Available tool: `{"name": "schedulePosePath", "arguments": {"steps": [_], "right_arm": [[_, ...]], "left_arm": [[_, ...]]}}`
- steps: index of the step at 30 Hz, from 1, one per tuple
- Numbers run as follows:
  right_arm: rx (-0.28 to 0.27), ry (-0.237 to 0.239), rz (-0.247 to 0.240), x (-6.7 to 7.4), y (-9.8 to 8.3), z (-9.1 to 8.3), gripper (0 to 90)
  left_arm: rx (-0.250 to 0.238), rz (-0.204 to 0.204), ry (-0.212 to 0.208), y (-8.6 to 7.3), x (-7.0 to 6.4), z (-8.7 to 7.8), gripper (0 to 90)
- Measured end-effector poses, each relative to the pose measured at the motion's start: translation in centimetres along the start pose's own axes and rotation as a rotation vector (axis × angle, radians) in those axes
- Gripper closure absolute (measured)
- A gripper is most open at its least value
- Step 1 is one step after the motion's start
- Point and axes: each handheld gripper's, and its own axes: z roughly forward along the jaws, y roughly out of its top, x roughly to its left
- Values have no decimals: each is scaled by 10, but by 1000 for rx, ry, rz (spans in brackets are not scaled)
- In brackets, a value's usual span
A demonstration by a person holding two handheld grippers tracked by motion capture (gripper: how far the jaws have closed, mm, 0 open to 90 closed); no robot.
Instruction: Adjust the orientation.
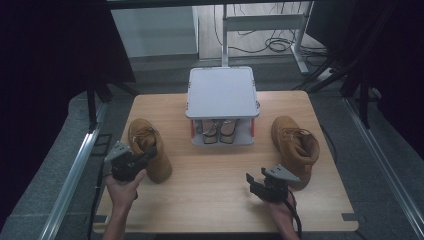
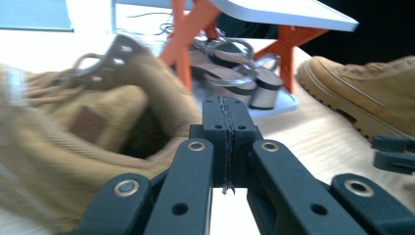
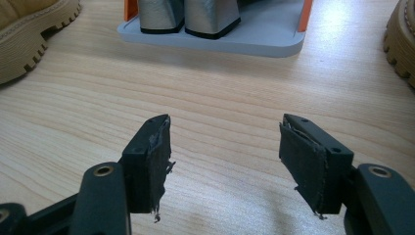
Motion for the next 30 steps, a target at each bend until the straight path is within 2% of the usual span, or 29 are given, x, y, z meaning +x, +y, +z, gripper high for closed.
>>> {"name": "schedulePosePath", "arguments": {"steps": [3, 8, 12, 17, 23, 26, 30], "right_arm": [[0, 0, 0, 0, 0, 0, 365], [3, 3, -1, 0, -1, 0, 365], [3, 0, -2, 0, -1, 1, 365], [3, -2, 3, -1, -1, 1, 365], [5, -5, 1, -2, -1, 1, 365], [5, -3, 3, -2, -1, 1, 365], [13, 0, 5, -2, -2, 1, 364]], "left_arm": [[19, 26, -1, -5, -11, 9, 891], [67, 42, 4, -15, -26, 32, 891], [103, 54, 15, -23, -31, 52, 892], [110, 41, 49, -29, -29, 66, 892], [110, 23, 115, -34, -17, 73, 892], [110, 20, 107, -34, -14, 72, 896], [112, 37, 121, -36, -13, 70, 897]]}}
